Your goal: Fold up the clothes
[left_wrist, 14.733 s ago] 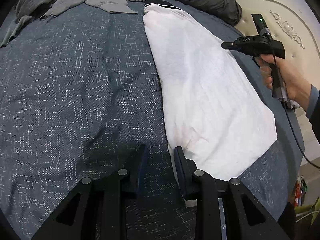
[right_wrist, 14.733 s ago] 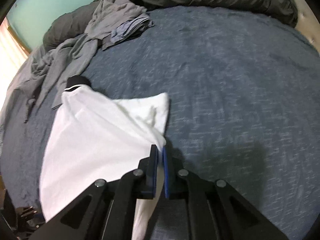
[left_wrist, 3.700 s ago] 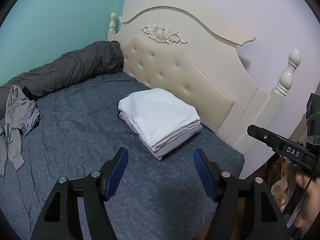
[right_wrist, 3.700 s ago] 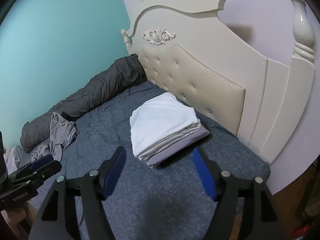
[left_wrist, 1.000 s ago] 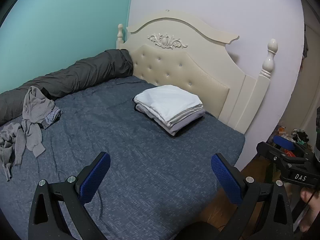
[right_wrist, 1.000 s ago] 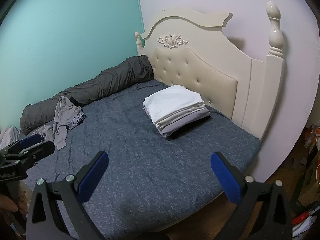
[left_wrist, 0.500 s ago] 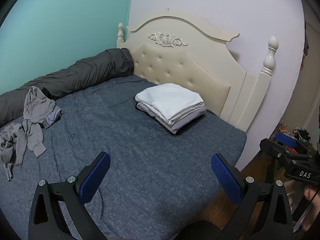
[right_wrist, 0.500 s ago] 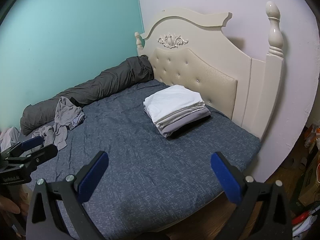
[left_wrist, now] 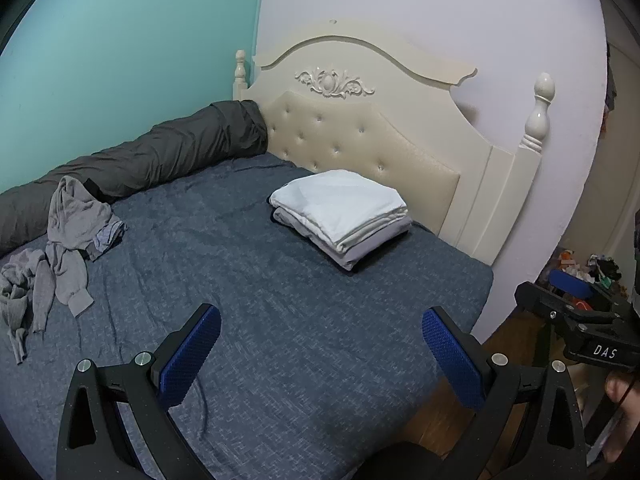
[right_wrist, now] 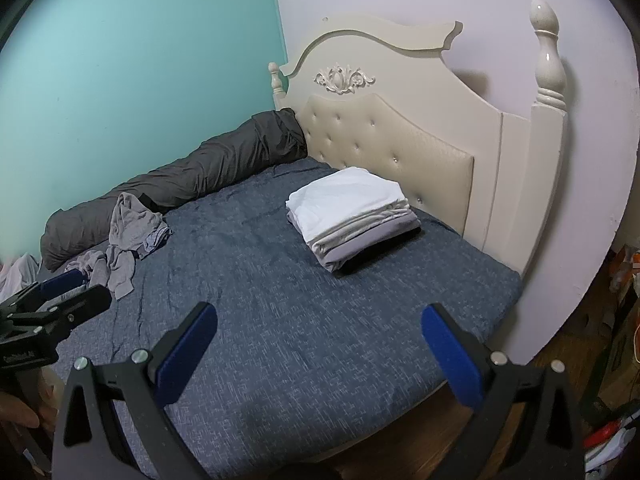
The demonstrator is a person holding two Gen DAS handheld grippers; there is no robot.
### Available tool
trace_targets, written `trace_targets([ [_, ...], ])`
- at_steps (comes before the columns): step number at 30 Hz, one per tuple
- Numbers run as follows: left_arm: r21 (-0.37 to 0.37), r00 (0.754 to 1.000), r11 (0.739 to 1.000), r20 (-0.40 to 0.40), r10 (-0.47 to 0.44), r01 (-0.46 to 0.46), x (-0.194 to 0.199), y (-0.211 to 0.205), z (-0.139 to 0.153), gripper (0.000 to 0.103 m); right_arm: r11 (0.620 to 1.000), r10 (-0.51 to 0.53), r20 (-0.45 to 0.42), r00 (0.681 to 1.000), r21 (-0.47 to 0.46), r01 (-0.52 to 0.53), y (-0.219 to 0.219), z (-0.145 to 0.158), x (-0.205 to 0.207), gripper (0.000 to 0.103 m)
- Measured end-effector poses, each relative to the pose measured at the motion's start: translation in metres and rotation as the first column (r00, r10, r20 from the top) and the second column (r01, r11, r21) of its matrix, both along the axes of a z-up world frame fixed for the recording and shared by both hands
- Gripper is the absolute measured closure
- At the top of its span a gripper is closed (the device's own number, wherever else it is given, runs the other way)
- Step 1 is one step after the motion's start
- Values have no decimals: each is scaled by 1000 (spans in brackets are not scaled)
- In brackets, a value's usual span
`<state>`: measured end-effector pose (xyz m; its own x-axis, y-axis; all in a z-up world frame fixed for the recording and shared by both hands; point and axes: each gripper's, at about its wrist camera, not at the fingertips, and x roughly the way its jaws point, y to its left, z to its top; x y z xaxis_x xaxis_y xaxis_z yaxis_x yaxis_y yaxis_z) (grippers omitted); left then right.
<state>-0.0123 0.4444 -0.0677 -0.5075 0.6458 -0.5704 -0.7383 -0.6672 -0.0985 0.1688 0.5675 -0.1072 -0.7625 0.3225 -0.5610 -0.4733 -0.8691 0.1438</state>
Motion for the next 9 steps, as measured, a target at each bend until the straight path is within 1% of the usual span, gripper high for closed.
trace_targets([
  [9,4,1000,1000,6,4,-4,-2,0,1,0,1000,-3,-1,1000,-2,3,-1,0,1,1],
])
